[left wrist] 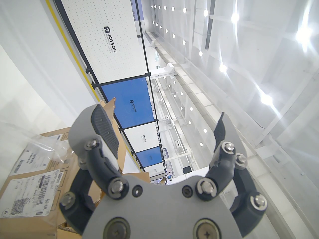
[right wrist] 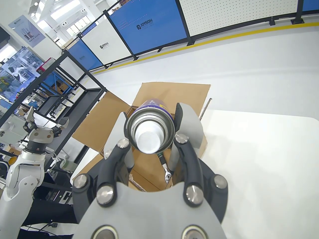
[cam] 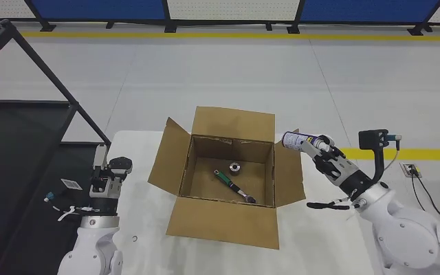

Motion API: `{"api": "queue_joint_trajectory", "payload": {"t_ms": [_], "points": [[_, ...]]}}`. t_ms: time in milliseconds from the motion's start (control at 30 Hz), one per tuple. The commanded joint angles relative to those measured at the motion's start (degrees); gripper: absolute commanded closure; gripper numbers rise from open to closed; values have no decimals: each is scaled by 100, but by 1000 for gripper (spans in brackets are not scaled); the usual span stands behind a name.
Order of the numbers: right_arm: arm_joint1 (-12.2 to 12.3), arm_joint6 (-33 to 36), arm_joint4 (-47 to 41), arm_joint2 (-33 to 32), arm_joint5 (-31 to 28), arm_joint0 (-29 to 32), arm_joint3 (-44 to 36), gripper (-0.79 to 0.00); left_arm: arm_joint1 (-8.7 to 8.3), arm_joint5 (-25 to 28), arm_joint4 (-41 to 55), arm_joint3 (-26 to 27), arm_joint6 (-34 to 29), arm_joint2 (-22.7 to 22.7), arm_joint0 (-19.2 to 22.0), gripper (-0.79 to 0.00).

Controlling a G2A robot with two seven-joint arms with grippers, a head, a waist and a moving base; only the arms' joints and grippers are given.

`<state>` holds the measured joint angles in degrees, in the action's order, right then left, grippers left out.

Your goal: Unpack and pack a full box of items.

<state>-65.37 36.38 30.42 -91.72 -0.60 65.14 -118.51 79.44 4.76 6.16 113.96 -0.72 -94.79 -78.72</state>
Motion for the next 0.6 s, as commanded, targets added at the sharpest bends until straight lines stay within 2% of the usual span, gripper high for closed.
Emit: {"api": "queue_joint_trajectory", "payload": {"t_ms": [0,267,567], "points": [[0,0,0,-1,0,0,0,0,0,0,0,0,0,0,0,-785],[9,-212,133,-81,17,93,4,0,0,0,0,0,0,0,0,-785],[84,-193,739,-716,331,350,-119,0,0,0,0,0,0,0,0,-785]]}}
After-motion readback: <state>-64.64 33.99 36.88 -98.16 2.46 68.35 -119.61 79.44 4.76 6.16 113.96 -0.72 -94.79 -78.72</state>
